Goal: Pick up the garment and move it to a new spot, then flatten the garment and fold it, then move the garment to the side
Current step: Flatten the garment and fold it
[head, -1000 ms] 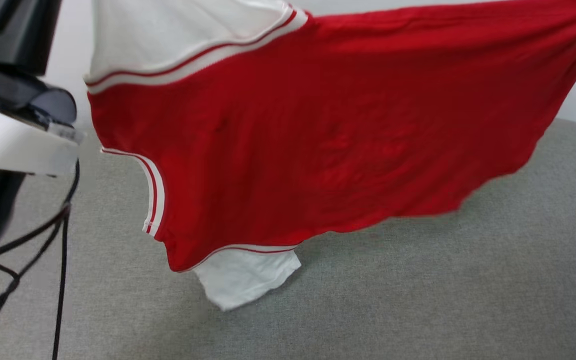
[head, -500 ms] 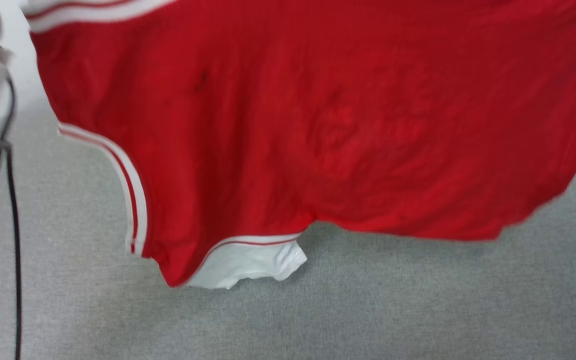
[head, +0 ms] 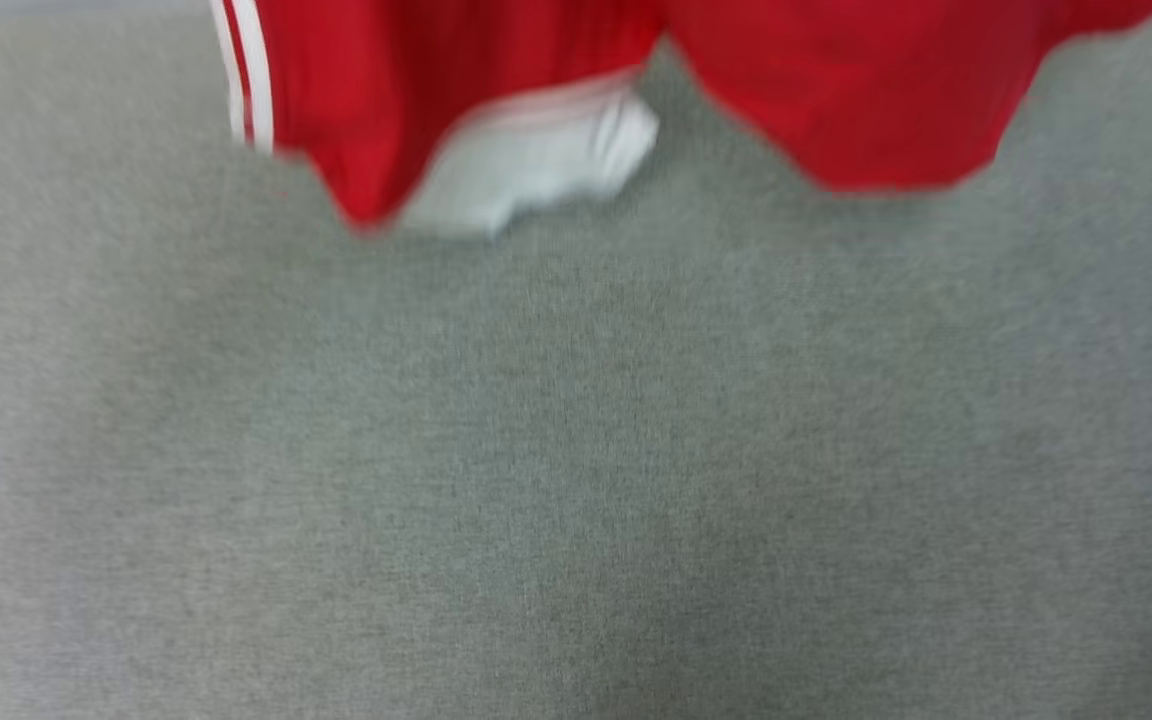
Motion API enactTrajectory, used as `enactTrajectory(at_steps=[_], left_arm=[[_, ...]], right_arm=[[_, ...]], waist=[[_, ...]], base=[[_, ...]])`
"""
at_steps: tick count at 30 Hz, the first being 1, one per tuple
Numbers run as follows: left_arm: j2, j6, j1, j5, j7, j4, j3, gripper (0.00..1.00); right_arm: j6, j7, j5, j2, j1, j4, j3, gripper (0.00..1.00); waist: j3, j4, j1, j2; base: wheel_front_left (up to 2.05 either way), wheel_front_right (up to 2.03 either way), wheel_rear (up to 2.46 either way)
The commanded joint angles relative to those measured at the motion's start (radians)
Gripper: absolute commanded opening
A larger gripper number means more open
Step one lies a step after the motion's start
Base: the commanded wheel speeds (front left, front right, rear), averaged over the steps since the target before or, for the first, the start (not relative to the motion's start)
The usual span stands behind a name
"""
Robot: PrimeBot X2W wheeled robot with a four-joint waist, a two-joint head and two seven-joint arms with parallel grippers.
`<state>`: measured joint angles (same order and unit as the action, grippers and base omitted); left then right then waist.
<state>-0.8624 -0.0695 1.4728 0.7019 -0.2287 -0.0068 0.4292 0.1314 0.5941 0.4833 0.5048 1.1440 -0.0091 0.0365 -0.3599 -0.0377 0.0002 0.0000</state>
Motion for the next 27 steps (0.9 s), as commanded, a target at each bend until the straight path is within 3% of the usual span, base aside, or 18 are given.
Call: enactTrajectory(at_steps=[1, 7, 17, 21, 27], left_arm=[[0.022, -0.019, 0.095, -0.035, 0.003, 0.074, 0.020, 0.00], [0.081, -0.049, 0.332, -0.128, 0.041, 0.285, 0.092, 0.00], [0.195, -0.059, 0.643, -0.240, 0.269, 0.644, 0.246, 0.00], [0.229, -0.059, 0.633, -0.223, 0.378, 0.740, 0.289, 0.00], [0.278, -0.060, 0.493, -0.155, 0.475, 0.796, 0.348, 0.00]], right_arm=[[-0.002, -0.030, -0.026, -0.010, 0.070, 0.057, -0.011, 0.00], [-0.002, -0.130, -0.090, -0.023, 0.254, 0.226, -0.058, 0.00], [-0.002, -0.409, -0.224, -0.107, 0.532, 0.559, -0.076, 0.00], [-0.002, -0.508, -0.252, -0.142, 0.556, 0.663, -0.069, 0.00], [-0.002, -0.612, -0.250, -0.171, 0.491, 0.775, -0.097, 0.00]], waist=[[-0.111, 0.001, -0.0002, 0.0000], [-0.206, 0.001, -0.0002, 0.0000], [-0.314, 0.014, -0.0002, 0.0000], [-0.333, 0.025, -0.0002, 0.0000], [-0.330, 0.043, -0.0002, 0.0000]], base=[[0.00, 0.00, 0.00], [0.00, 0.00, 0.00], [0.00, 0.00, 0.00], [0.00, 0.00, 0.00], [0.00, 0.00, 0.00]])
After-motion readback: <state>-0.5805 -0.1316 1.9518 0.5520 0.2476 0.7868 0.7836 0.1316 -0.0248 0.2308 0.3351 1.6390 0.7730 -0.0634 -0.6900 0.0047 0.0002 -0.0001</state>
